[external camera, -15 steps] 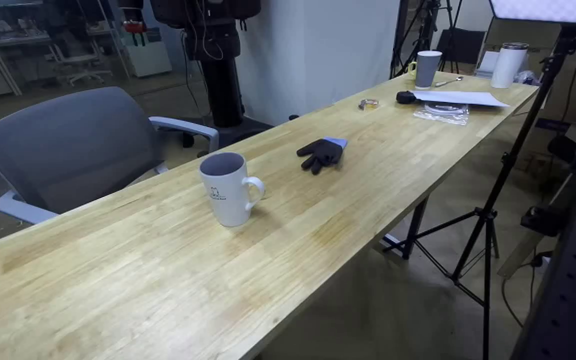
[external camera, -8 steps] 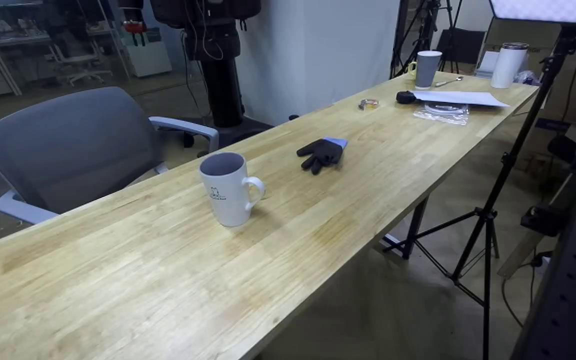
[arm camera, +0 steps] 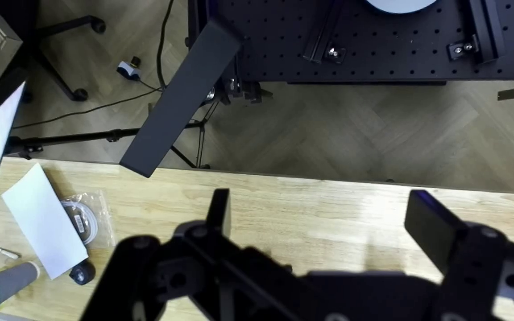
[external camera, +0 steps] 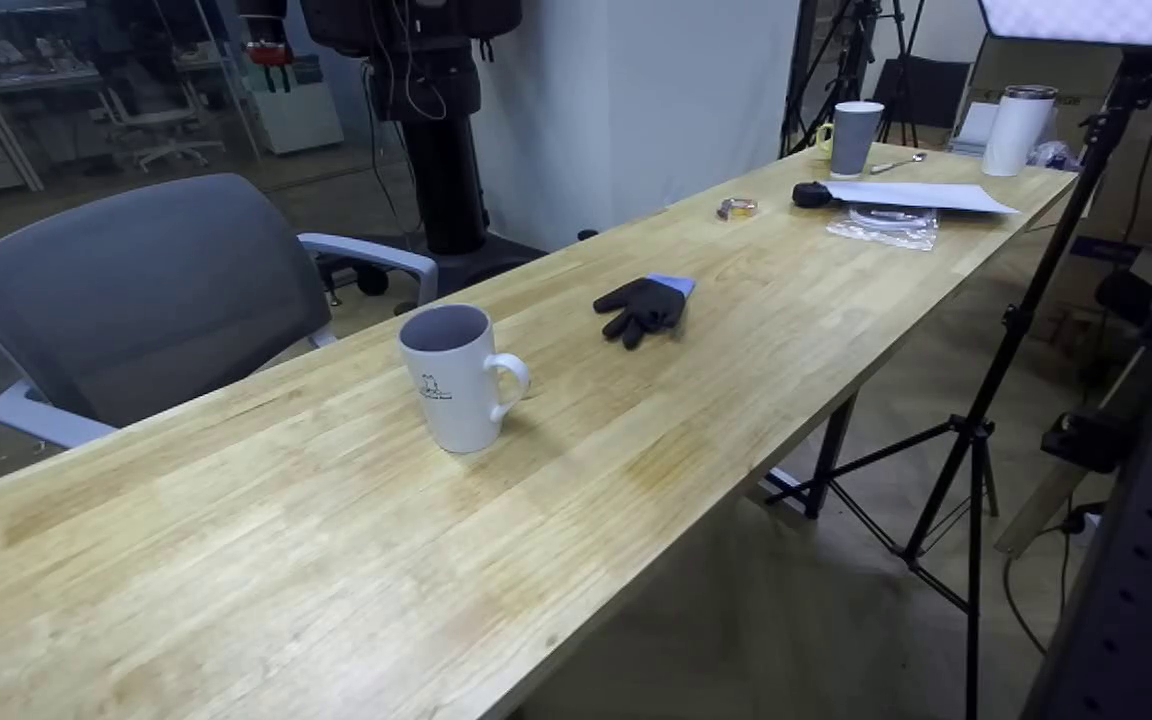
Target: Pick the cup and move it to the right on the table
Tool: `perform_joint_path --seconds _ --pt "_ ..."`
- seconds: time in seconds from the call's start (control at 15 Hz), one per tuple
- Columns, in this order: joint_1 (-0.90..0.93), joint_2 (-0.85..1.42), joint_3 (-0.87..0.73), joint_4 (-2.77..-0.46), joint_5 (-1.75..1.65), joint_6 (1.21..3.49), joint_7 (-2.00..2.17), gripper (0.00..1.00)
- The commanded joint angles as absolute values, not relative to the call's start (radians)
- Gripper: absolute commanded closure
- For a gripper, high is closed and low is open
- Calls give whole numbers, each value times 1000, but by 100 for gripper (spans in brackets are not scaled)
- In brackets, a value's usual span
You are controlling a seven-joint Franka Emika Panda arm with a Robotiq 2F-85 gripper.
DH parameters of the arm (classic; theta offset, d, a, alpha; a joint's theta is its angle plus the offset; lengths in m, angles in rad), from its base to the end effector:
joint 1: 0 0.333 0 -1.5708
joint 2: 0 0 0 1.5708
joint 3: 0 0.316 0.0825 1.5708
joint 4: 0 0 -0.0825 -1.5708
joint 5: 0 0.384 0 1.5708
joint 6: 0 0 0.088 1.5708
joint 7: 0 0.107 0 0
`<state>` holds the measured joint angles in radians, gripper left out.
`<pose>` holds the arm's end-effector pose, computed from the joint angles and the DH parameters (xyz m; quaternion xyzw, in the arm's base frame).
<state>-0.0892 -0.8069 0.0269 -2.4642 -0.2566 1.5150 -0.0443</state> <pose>0.2884 -0.0447 0.5459 0.9879 -0.0117 -0.0784 0.1333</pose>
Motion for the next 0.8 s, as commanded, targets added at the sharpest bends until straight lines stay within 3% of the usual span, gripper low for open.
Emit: perform_joint_path --seconds 0.0,0.73 --pt "-54 -802 -8 -2466 -269 1561 -39 0" --pt "-36 -621 -135 -2417 -137 1839 -143 0"
